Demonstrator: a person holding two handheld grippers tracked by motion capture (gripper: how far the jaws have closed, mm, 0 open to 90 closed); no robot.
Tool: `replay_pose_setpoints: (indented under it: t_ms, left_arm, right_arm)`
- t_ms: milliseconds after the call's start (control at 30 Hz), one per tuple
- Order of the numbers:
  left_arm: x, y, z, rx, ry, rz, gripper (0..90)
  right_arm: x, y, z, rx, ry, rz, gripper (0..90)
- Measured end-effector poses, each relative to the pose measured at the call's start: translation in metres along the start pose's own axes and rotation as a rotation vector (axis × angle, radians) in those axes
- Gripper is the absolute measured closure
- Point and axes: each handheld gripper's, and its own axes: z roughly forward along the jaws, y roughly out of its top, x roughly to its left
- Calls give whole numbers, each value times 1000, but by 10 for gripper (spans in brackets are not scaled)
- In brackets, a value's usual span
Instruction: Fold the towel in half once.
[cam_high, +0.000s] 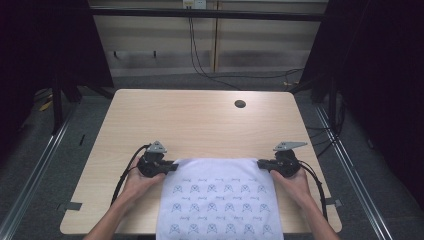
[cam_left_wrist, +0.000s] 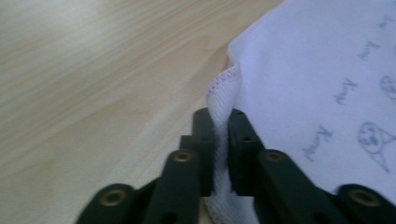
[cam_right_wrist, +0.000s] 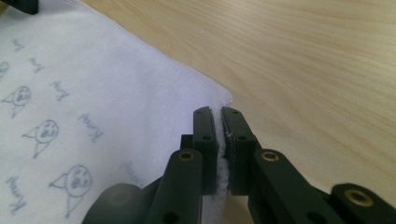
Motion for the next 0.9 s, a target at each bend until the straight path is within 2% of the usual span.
replay_pose_setpoints:
  t_ms: [100, 167, 233, 300, 367, 467, 533, 567, 633, 700, 733, 767, 800, 900]
  left_arm:
    - [3, 0, -4, -15, -20, -24, 860]
    - [6, 1, -9, -49, -18, -37, 864]
    - [9, 2, -14, -73, -25, -53, 865]
    - [14, 7, -27, -131, -41, -77, 867]
    - [15, 10, -33, -149, -40, -73, 867]
    - [23, 24, -53, -258, -77, -115, 868]
    - [27, 34, -63, -273, -70, -90, 868]
    - [28, 39, -67, -278, -66, -82, 868]
    - [28, 54, -79, -296, -48, -52, 869]
    - [29, 66, -89, -308, -21, -31, 868]
    - [29, 73, -94, -314, 1, -19, 868]
    - [30, 88, -104, -327, 42, 1, 868]
    - [30, 88, -104, -327, 42, 1, 868]
    - [36, 111, -119, -348, 73, 11, 868]
  right_arm:
    - [-1, 1, -1, -6, 14, 3, 854]
    - [-2, 4, -5, -22, 49, 17, 857]
    - [-3, 7, -8, -31, 56, 17, 858]
    - [-1, 20, -20, -73, 82, -6, 861]
    - [-1, 24, -23, -82, 90, -15, 862]
    - [-2, 44, -34, -135, 101, -21, 863]
    - [-4, 64, -42, -166, 121, -21, 864]
    - [-4, 64, -42, -166, 121, -21, 864]
    - [-5, 80, -47, -184, 126, -35, 864]
    - [-6, 105, -54, -217, 108, -53, 864]
    - [-6, 114, -56, -229, 100, -52, 864]
    - [-7, 122, -57, -236, 94, -57, 865]
    - [-7, 122, -57, -236, 94, -57, 865]
    - [-9, 148, -63, -258, 56, -70, 865]
